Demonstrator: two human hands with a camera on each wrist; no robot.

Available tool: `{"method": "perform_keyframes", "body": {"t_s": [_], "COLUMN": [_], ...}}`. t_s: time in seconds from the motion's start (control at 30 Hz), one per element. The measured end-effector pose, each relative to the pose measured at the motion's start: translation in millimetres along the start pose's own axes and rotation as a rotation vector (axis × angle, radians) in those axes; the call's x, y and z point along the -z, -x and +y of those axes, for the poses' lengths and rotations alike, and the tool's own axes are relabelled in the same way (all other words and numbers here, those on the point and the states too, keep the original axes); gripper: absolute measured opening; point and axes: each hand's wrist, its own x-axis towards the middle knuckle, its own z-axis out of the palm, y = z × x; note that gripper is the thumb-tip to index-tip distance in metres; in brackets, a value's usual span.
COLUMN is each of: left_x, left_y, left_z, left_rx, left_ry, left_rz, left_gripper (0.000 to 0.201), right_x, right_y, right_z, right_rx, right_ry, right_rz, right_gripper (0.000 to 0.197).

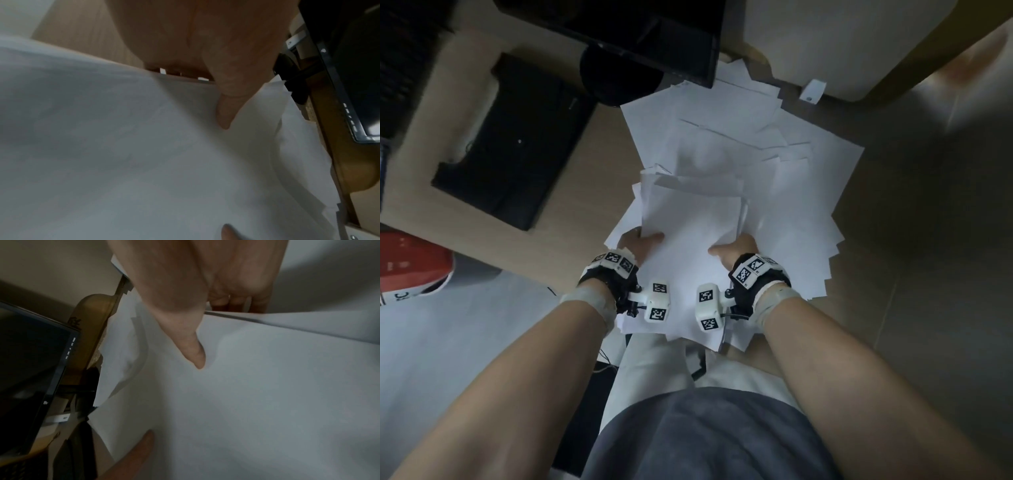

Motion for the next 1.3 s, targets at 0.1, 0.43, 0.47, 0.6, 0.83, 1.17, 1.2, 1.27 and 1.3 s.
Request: {"method": "perform_keyframes", "body": {"t_s": [0.1, 0.43, 0.47, 0.6, 0.83, 1.17, 1.2, 1.27, 1.3], "left_x": [-6, -7, -7, -14, -19, -31, -32, -36, -40], "left_y": [7, 28, 29, 30, 21, 5, 10, 7, 4], "left_z": [-4, 18, 22, 27, 29, 37, 40, 41, 42], "left_rx": [0.032, -0.222, -0.222, -0.171, 0.053, 0.007, 0.007, -0.031, -0.040], "left_ry": [0.105, 0.183, 0.193, 0.274, 0.268, 0.158, 0.147, 0.070, 0.023], "left_rz": [0.046, 0.069, 0.071, 0.035, 0.012, -0.266, -0.282, -0.294, -0.270], "left_gripper": [0.051, 0.043, 0.044, 0.046, 0.062, 0.031, 0.033, 0.032, 0.029], "right_x": [-1, 33, 39, 47, 37, 86, 90, 101, 107], "right_y": [3, 0, 2, 5, 2, -1, -2, -2, -2], "right_z": [7, 11, 12, 24, 43, 68, 69, 72, 74], "right_rx": [0.094, 0.248, 0.249, 0.238, 0.250, 0.145, 0.148, 0.141, 0.128], "right_ry": [0.013, -0.153, -0.130, -0.094, -0.062, -0.405, -0.410, -0.354, -0.307], "right_rz": [-0.017, 0.052, 0.009, -0.141, -0.035, 0.296, 0.331, 0.396, 0.425], "right_gripper": [0.027, 0.043, 0.042, 0.041, 0.020, 0.031, 0.031, 0.032, 0.033]}}
